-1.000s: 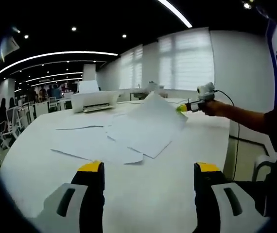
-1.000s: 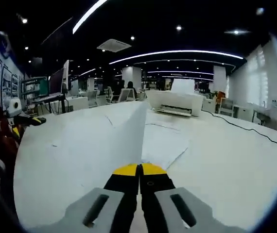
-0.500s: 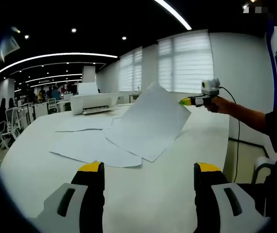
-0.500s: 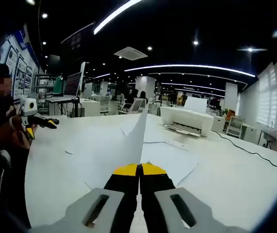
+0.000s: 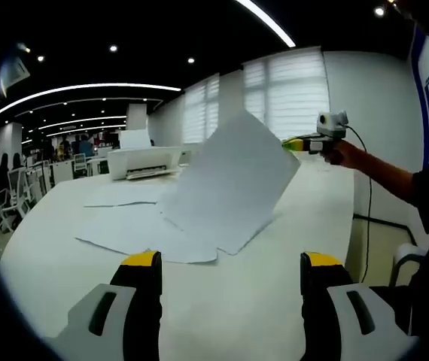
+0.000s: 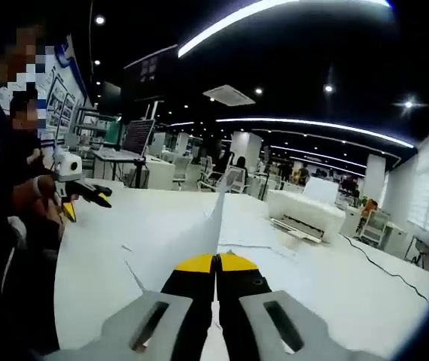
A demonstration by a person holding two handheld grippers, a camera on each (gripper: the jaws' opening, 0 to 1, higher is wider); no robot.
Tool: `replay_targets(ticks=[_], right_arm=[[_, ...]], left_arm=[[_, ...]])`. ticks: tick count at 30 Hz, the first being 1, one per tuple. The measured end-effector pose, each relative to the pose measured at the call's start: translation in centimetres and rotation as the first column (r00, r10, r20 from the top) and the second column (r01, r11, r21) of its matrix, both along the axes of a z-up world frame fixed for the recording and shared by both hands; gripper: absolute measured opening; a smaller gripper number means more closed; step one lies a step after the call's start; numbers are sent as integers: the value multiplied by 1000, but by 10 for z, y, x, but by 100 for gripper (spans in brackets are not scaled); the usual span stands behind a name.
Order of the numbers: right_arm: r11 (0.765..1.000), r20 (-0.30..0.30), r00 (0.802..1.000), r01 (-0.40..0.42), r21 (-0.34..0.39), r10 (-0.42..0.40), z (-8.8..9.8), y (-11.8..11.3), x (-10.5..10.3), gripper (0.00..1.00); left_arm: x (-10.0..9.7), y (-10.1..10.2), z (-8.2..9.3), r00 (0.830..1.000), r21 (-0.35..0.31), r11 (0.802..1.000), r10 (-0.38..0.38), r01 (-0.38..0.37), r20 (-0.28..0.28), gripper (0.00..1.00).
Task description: Organize the stack of printing papers by aligning and flattening the scattered papers on the table
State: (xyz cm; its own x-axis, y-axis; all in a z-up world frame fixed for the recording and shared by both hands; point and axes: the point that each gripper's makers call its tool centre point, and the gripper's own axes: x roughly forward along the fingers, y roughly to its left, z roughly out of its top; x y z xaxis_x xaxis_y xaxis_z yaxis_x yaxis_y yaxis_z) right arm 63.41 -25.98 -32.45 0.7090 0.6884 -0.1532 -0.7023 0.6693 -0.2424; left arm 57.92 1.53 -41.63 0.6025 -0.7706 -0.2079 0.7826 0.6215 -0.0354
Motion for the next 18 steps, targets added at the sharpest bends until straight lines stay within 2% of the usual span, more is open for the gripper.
replay_targets(ticks=[5, 12, 18], right_arm=[[999, -4, 1000, -31, -6, 31, 9, 7, -5, 0], [995, 38, 996, -85, -43, 86, 27, 25, -17, 0], [993, 41, 992, -120, -9, 120, 42, 35, -23, 0]], left_arm=[[-1, -1, 4, 1000, -12, 1000, -3, 4, 9, 78], [6, -3, 5, 1000, -13, 1000, -1, 1, 12, 78], [8, -7, 15, 999, -18, 1000, -10, 11, 35, 78]])
